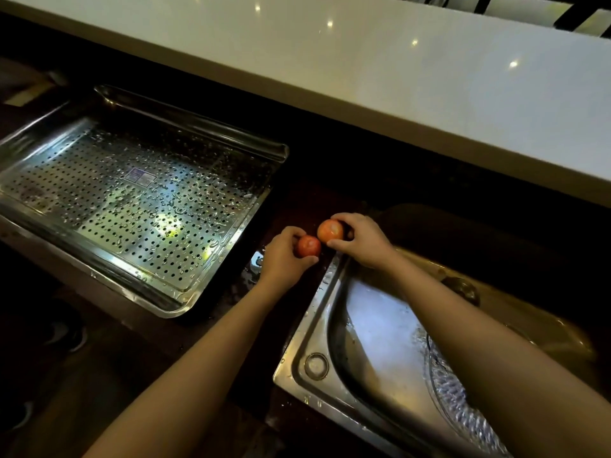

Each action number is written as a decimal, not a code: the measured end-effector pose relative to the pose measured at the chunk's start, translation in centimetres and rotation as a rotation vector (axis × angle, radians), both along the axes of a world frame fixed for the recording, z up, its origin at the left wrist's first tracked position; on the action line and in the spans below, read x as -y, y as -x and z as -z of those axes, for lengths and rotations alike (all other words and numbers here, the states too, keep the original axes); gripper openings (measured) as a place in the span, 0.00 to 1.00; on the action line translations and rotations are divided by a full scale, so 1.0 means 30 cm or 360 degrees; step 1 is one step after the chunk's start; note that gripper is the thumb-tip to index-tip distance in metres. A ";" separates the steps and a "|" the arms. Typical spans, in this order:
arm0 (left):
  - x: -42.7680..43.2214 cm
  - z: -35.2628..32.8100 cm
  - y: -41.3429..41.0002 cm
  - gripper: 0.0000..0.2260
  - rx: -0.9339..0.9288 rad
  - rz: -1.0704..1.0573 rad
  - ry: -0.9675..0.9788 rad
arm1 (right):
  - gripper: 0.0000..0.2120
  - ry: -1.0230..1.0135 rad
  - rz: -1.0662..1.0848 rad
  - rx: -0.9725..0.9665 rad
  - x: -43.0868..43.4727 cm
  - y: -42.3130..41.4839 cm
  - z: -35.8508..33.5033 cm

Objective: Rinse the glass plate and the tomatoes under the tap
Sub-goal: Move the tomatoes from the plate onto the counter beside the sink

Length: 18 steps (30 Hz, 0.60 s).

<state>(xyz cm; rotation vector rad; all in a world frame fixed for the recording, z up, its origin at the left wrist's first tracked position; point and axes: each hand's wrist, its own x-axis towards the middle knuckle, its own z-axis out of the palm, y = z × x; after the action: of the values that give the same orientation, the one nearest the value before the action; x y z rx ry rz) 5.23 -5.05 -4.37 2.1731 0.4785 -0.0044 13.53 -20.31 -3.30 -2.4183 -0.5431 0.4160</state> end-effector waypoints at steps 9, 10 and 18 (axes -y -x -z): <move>-0.016 0.007 -0.023 0.23 -0.0025 0.0093 -0.0041 | 0.29 0.0013 -0.0005 -0.0075 -0.018 -0.014 0.014; -0.020 0.008 -0.027 0.23 -0.0038 0.0112 -0.0041 | 0.30 0.0027 -0.0012 -0.0088 -0.019 -0.014 0.015; -0.063 -0.043 -0.060 0.30 -0.0282 0.0360 -0.0254 | 0.35 0.0071 -0.0044 -0.0198 0.028 -0.029 -0.024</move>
<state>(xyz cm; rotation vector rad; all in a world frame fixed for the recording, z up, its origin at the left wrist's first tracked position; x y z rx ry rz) 7.03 -3.15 -3.09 2.3853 0.3385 -0.2941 14.39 -21.16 -2.58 -2.4100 -0.5178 0.5913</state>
